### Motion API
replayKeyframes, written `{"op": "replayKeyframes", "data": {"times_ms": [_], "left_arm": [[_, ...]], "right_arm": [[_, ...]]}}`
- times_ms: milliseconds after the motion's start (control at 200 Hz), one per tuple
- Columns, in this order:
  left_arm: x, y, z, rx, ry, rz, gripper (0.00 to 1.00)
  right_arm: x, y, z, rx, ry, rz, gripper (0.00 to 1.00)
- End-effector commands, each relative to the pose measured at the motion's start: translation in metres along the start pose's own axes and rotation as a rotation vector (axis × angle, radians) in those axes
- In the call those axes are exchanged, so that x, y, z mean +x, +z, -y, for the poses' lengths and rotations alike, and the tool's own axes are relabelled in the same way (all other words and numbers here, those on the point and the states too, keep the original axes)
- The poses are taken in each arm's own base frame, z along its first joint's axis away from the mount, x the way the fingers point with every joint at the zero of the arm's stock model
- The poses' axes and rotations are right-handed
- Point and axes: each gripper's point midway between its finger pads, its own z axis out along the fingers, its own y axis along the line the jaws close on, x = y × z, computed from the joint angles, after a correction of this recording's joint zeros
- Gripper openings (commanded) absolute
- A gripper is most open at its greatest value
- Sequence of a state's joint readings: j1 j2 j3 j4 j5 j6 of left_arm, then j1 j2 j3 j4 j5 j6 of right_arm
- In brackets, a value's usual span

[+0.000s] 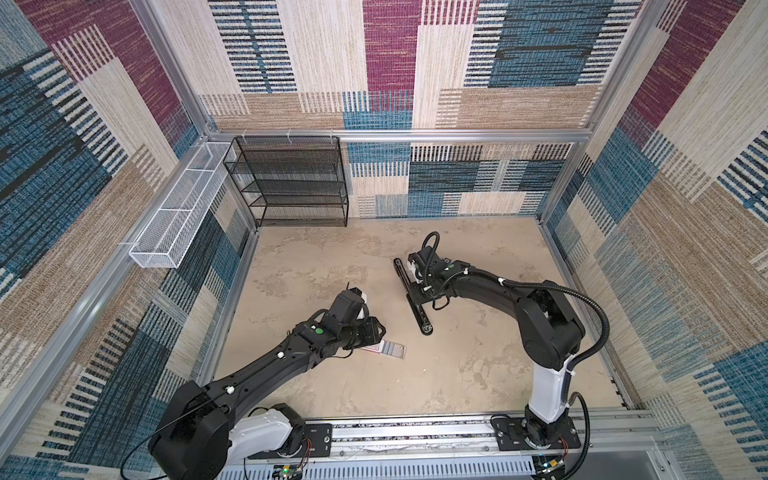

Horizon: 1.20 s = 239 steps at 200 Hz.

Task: Load the staples into the stapler

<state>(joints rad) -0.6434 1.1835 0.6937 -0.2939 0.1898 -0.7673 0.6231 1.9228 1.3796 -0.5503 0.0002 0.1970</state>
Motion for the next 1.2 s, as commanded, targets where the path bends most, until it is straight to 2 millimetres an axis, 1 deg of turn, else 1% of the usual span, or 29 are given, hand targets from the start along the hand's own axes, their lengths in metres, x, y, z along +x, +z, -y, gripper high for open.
{"op": "replayKeyframes", "data": {"times_ms": [0, 225, 326, 466, 641, 856, 1062, 1192], "left_arm": [[-0.002, 0.000, 0.002, 0.011, -0.010, 0.008, 0.46], [-0.004, -0.004, 0.004, 0.018, -0.007, 0.020, 0.46], [-0.004, -0.007, 0.007, 0.033, 0.004, 0.029, 0.48], [-0.007, -0.012, 0.014, 0.080, 0.024, 0.056, 0.50], [-0.007, -0.014, 0.012, 0.071, 0.024, 0.067, 0.50], [-0.004, -0.012, 0.008, 0.062, 0.010, 0.057, 0.50], [-0.004, -0.012, 0.007, 0.057, 0.010, 0.059, 0.49], [-0.003, -0.010, 0.007, 0.059, 0.007, 0.052, 0.49]], "right_arm": [[-0.014, -0.009, -0.004, -0.011, -0.005, 0.043, 0.33], [-0.022, -0.003, -0.014, -0.055, -0.002, 0.048, 0.40], [-0.026, -0.002, -0.017, -0.067, -0.004, 0.051, 0.43], [-0.027, 0.001, -0.020, -0.086, -0.004, 0.047, 0.43], [-0.027, 0.005, -0.023, -0.099, -0.005, 0.038, 0.42], [-0.019, 0.011, -0.022, -0.101, 0.000, 0.016, 0.43], [-0.007, 0.008, -0.022, -0.112, 0.006, 0.000, 0.42], [0.000, 0.003, -0.024, -0.124, 0.012, -0.006, 0.40]]}}
